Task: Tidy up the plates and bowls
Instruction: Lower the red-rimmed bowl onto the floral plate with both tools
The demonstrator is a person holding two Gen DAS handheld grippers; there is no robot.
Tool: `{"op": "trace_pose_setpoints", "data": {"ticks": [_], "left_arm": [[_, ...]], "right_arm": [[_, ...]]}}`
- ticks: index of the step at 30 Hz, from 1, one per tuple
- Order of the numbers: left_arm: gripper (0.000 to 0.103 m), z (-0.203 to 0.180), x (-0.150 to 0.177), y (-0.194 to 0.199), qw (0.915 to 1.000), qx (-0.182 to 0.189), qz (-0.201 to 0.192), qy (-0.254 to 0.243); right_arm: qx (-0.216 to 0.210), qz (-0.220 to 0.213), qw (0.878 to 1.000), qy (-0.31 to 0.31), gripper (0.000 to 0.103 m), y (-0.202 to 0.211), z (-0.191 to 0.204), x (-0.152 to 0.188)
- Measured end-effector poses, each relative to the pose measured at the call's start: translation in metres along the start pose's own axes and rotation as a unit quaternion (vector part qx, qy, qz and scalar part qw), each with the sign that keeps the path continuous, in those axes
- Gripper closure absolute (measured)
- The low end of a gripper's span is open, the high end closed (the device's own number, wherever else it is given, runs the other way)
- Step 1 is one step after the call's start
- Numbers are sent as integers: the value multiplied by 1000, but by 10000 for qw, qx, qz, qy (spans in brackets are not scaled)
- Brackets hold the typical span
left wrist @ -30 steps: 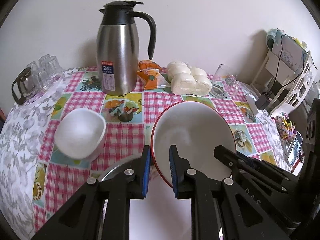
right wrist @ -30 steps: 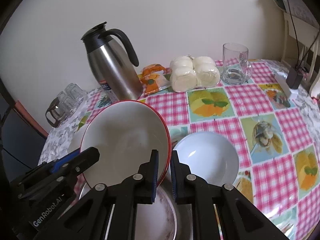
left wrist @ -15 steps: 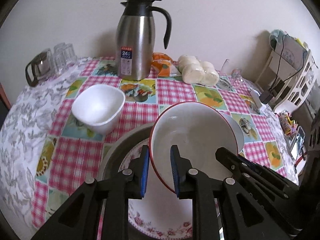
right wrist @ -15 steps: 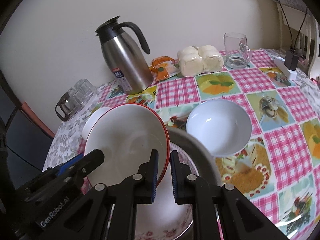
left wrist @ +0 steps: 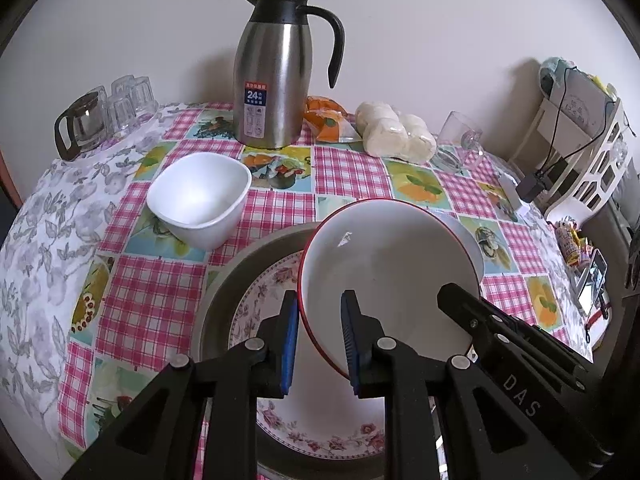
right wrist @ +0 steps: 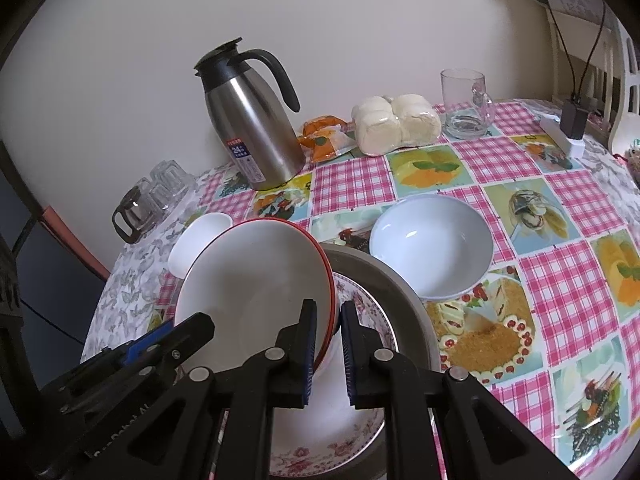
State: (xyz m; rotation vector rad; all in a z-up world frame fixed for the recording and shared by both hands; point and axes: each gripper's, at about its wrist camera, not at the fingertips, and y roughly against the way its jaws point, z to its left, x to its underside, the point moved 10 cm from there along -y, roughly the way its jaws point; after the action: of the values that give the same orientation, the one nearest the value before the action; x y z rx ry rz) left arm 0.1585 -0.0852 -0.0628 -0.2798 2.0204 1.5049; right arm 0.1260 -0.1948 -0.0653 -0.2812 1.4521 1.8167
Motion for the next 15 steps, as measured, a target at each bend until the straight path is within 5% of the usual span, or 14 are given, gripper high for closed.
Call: {"op": "trace_pose_setpoints", "data": {"ticks": [15], "left_arm": [[83, 10, 6, -11, 9996, 33, 214, 185]], "right_arm": [[60, 143, 9998, 92, 89, -9, 1, 7]]}}
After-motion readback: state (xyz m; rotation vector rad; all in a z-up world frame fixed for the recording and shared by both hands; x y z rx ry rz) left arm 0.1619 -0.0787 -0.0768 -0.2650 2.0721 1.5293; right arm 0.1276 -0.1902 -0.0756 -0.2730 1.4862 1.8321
